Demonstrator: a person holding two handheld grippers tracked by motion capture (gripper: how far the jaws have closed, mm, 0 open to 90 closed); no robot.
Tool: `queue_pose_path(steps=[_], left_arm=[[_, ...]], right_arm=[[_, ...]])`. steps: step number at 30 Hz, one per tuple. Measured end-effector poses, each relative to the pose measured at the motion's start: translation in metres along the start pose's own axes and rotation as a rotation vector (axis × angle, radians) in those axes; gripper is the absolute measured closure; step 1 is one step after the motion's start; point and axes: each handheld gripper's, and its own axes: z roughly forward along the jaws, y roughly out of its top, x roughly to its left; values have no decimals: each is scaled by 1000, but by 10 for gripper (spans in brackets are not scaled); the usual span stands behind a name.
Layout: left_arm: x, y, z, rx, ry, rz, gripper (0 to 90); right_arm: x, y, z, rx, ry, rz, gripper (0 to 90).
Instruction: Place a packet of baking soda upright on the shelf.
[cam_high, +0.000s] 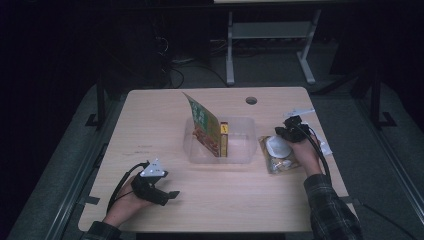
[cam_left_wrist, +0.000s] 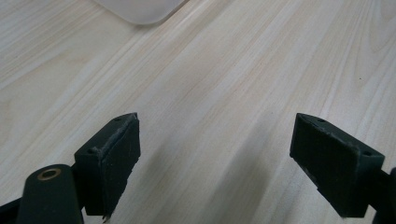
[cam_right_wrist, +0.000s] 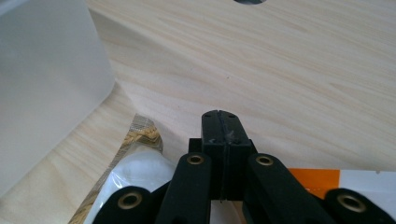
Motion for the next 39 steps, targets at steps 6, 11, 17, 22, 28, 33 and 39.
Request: queue_pose_path(steps=[6, 11, 17, 22, 28, 33, 39], left_arm=[[0, -1, -1, -1, 7, 1, 158], [1, -1, -1, 0, 7, 2, 158], [0, -1, -2, 0, 9, 0, 158], [0, -1, -2, 0, 9, -3, 158], [0, 0, -1, 0, 9, -2, 158], [-1, 0, -2, -2, 11, -3, 158], [-1, 0, -1, 0, 10, -1, 158]], right_arm=[[5, -5, 2, 23, 8, -34, 900], [12, -10, -1, 51, 12, -58, 900], [19, -22, -7, 71, 33, -66, 900], [26, -29, -15, 74, 50, -58, 900], [36, -38, -24, 82, 72, -67, 900], [49, -48, -33, 86, 95, -74, 900], [70, -60, -49, 89, 139, -111, 892]])
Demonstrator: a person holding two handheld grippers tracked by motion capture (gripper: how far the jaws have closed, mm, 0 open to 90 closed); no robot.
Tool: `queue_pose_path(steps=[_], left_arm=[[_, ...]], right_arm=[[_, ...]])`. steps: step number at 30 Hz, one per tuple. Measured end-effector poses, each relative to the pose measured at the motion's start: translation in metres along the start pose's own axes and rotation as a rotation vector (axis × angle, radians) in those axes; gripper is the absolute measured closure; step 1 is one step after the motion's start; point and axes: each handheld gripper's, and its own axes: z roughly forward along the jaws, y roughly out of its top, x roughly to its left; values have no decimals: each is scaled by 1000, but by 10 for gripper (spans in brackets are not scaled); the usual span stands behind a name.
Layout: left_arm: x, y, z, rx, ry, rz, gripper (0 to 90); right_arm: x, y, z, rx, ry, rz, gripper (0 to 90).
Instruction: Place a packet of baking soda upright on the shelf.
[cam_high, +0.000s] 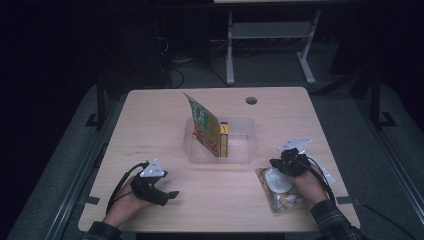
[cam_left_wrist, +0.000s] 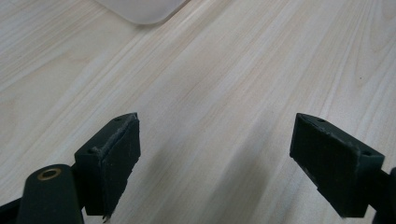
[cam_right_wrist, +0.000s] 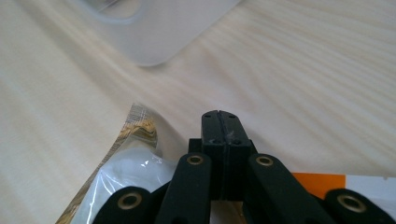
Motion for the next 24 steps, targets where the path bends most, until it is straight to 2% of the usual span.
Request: queue_pose_path(steps=[5, 7, 10, 11, 13, 15, 16, 19, 21, 24], left_arm=[[0, 0, -1, -3, 0, -1, 158], [1, 0, -1, -2, 1, -2, 158], [0, 0, -1, -5, -1, -3, 158], [0, 0, -1, -5, -1, -1, 158], [0, 0, 0, -8, 1, 4, 158], [0, 0, 0, -7, 0, 6, 158], [-1, 1, 1, -8, -2, 3, 158], [-1, 1, 2, -5, -3, 8, 158], [-2, 1, 2, -5, -5, 7, 158], [-1, 1, 2, -4, -3, 8, 158]], right_arm=[[2, 0, -16, -45, 9, 2, 892], [4, -6, -31, -70, 31, -25, 899], [9, -15, -42, -61, 46, -74, 900], [11, -19, -46, -50, 56, -70, 900], [13, -26, -51, -32, 80, -93, 900], [13, -29, -52, -20, 87, -104, 900], [15, -35, -52, -3, 111, -115, 900], [17, -39, -46, 33, 142, -138, 900], [19, -37, -43, 29, 175, -139, 900], [21, -32, -40, 31, 185, -156, 900]])
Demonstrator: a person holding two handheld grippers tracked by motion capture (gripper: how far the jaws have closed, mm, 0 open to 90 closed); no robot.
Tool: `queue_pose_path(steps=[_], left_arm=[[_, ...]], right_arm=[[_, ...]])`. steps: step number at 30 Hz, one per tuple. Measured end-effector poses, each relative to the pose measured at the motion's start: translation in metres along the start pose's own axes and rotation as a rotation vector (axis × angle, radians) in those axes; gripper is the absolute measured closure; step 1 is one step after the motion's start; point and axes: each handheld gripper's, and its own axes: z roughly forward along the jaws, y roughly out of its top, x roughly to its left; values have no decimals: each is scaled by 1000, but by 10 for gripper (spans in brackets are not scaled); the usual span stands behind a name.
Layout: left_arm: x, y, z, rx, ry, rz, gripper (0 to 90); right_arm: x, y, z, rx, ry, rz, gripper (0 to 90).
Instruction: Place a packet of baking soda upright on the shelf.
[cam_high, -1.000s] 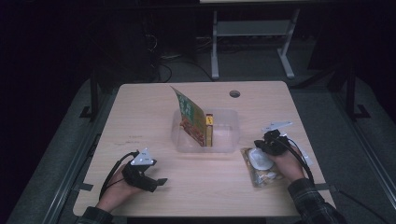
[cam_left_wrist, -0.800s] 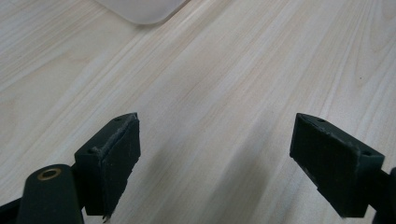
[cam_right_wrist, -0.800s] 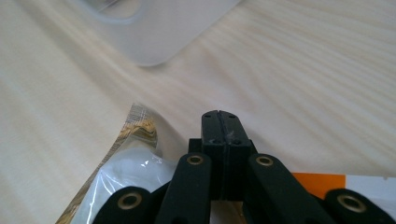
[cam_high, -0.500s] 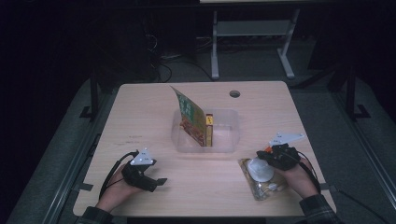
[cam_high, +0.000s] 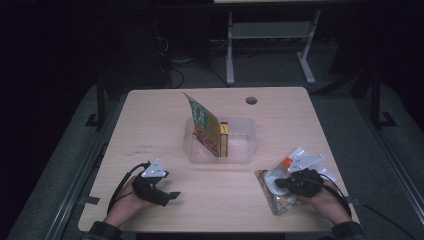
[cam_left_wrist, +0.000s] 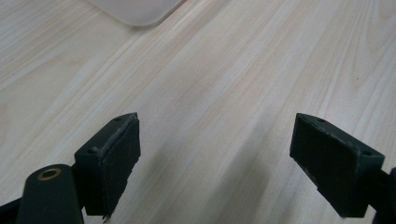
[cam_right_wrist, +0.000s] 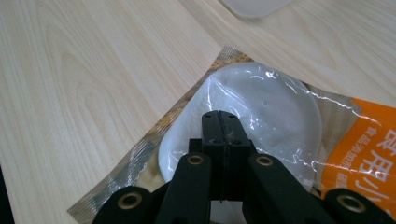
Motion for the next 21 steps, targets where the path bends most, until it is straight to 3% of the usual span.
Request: queue_pose_path(steps=[7, 10, 14, 21], left_arm=[[0, 0, 0, 2, -2, -1, 158], [0, 0, 0, -3, -1, -1, 158], [0, -1, 1, 4, -2, -5, 158], [-1, 1, 1, 10, -5, -5, 158]], right_arm=[[5, 4, 4, -1, 18, -25, 900], [4, 4, -5, 40, 20, -68, 900], [3, 1, -8, 62, 55, -75, 900], [14, 15, 7, 59, 126, -141, 900]])
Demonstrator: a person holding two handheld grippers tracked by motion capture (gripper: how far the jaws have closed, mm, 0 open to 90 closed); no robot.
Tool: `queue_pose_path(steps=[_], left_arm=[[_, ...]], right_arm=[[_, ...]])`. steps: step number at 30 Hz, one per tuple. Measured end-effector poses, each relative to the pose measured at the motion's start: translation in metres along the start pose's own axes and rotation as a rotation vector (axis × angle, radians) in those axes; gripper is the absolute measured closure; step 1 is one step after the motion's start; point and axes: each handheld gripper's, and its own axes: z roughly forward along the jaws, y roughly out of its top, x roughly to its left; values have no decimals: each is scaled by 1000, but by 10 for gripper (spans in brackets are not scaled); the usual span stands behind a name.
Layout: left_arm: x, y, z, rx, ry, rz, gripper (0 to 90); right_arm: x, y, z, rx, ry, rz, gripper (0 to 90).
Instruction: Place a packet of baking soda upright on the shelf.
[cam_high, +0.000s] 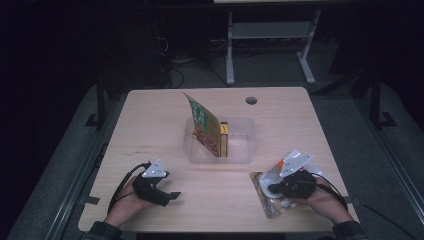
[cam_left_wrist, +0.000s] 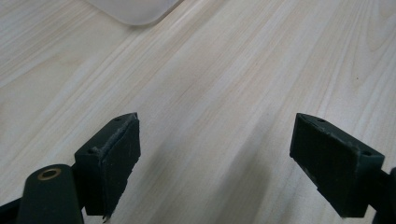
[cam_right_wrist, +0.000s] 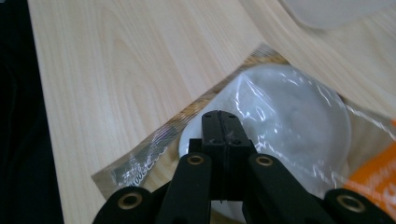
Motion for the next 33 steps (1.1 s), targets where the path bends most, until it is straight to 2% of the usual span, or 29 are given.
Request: queue_pose_path(steps=[4, 5, 9, 11, 14, 18, 19, 23, 27, 33], left_arm=[[0, 0, 0, 4, -3, 4, 158], [-1, 0, 1, 2, -4, 5, 158], [-1, 1, 2, 0, -4, 9, 158], [-1, 1, 2, 3, -5, 10, 158], [-1, 1, 2, 2, -7, 9, 158], [-1, 2, 1, -3, -15, 10, 158], [-2, 2, 1, -15, -26, 7, 158], [-3, 2, 1, -17, -28, 9, 158], [-4, 3, 0, -25, -33, 6, 158], [-6, 4, 0, -39, -45, 6, 158]], right_arm=[[3, 5, 6, -15, 32, -9, 900], [4, 7, 10, -22, 43, -32, 900], [7, 15, 17, -27, 70, -59, 900], [8, 19, 22, -36, 80, -91, 900], [11, 23, 26, -37, 91, -107, 900], [18, 33, 35, -42, 116, -124, 900], [22, 38, 40, -43, 134, -134, 900], [29, 49, 51, -47, 168, -184, 900], [36, 58, 58, -39, 193, -209, 900], [55, 80, 77, -31, 255, -284, 900]])
